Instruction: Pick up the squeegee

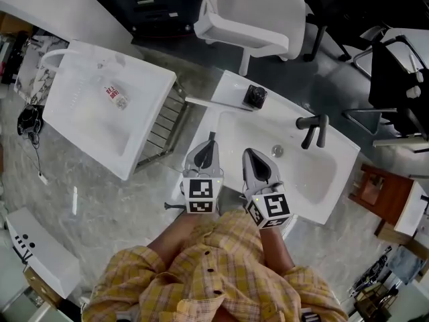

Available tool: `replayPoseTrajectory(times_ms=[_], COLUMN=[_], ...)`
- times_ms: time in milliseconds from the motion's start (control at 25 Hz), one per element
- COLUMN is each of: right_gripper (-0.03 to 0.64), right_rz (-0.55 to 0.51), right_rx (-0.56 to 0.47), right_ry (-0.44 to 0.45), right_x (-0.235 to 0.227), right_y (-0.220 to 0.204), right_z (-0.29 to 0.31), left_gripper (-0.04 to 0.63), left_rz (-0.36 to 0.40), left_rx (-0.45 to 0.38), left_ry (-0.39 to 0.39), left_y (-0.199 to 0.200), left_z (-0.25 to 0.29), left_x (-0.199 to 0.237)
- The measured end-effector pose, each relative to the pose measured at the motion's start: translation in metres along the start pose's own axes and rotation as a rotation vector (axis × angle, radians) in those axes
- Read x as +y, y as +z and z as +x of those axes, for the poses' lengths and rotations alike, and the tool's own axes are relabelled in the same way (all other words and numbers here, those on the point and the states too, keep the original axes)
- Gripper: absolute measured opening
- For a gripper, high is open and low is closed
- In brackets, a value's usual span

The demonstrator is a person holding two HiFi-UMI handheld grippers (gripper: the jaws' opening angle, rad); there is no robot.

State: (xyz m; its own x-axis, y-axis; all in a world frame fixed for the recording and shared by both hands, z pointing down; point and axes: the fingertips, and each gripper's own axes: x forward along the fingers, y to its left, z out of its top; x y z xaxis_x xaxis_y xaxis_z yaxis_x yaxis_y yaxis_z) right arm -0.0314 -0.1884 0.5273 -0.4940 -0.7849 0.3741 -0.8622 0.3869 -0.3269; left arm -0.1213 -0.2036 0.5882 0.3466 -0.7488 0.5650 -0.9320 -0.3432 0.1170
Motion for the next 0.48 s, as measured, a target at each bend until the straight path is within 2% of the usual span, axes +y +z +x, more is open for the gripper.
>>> replayPoseTrajectory(times_ms=[200, 480], right_gripper=[-0.005, -0.005], right_rz=[0.008, 0.037], right_rx=[0.029, 0.05], right_ry=[0.0, 0.016], right_x=[-0.008, -0.011], right_y=[-0.007, -0.014], right_z=[0.009, 0.023], left_gripper=[0.0, 0.0], left_rz=[0.021, -0.025], left_rx=[0.039, 0.121], left_ry=[-0.013, -0.004], left_y=[-0.005, -0.024], left_z=[0.025, 0.053], left_x=[0.005, 0.018])
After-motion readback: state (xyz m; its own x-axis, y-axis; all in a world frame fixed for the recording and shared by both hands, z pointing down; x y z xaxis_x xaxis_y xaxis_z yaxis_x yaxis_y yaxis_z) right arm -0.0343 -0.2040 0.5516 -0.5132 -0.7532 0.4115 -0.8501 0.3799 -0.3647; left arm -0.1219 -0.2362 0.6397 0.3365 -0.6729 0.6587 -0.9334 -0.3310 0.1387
